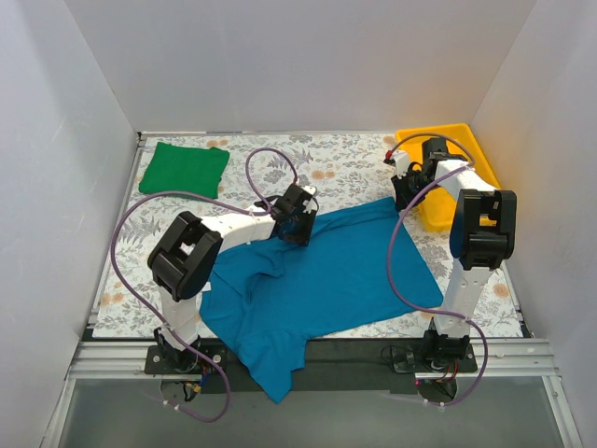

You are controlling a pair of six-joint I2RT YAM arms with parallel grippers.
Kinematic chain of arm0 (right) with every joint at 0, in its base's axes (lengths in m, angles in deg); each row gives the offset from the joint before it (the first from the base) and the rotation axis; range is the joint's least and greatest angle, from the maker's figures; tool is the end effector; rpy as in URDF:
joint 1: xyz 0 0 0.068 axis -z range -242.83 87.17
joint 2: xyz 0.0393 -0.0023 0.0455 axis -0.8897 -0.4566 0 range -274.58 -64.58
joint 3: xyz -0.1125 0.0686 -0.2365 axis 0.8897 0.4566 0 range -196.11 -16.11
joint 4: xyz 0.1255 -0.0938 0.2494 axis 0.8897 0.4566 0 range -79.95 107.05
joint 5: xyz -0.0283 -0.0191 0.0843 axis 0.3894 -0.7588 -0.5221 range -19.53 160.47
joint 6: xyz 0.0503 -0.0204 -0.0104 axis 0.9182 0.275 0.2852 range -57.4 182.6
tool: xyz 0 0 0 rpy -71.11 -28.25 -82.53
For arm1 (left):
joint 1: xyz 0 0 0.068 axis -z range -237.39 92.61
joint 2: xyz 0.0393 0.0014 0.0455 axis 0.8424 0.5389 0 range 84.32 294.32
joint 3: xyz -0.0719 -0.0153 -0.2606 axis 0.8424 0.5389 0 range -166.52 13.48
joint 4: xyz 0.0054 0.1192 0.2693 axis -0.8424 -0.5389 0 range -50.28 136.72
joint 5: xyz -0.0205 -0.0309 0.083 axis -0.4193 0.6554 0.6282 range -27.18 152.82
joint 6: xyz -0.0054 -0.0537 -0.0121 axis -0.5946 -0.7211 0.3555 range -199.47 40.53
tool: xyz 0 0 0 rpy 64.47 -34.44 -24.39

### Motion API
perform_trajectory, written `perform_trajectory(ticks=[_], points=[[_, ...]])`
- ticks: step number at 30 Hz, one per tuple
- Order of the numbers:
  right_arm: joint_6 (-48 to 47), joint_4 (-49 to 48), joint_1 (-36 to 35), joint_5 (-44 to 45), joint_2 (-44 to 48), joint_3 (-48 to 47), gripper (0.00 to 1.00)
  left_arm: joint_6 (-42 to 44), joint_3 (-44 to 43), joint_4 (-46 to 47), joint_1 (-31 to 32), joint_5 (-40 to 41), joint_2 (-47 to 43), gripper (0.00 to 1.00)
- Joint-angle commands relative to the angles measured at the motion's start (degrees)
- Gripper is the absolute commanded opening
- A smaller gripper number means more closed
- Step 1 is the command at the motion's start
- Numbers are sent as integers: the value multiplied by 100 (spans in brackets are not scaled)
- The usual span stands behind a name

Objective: Fold and stack the t-shirts
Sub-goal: Fold the tshirt

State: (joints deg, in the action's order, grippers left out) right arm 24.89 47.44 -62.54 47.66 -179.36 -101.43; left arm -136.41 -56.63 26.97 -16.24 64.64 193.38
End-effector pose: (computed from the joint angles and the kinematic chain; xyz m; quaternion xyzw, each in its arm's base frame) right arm 0.4459 0.0124 0.1658 -0.3456 0.8969 0.1191 0.2491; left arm 0.3162 -0.2749 0.1363 -0.1365 0.9531 -0.1937 0.1884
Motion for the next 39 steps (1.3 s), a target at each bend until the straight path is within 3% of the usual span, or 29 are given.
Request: perform_trajectory(ticks=[1,6,14,26,39], points=[[-43,-100,6,-180,211,33,1,166,-266,-161,113,634,63,37],[-34,-100,6,-206,202,33,1,245,-355,-222,236,1073,160,30],[-34,-91,6,-136,219,33,1,342,-381,-266,412,1189,46,0],[18,-179,41,13,246,59,1,430,23,-302,508,1039,-552,0],[-131,-241,137,-31,474,296,1,351,129,-354,508,1092,-561,0]])
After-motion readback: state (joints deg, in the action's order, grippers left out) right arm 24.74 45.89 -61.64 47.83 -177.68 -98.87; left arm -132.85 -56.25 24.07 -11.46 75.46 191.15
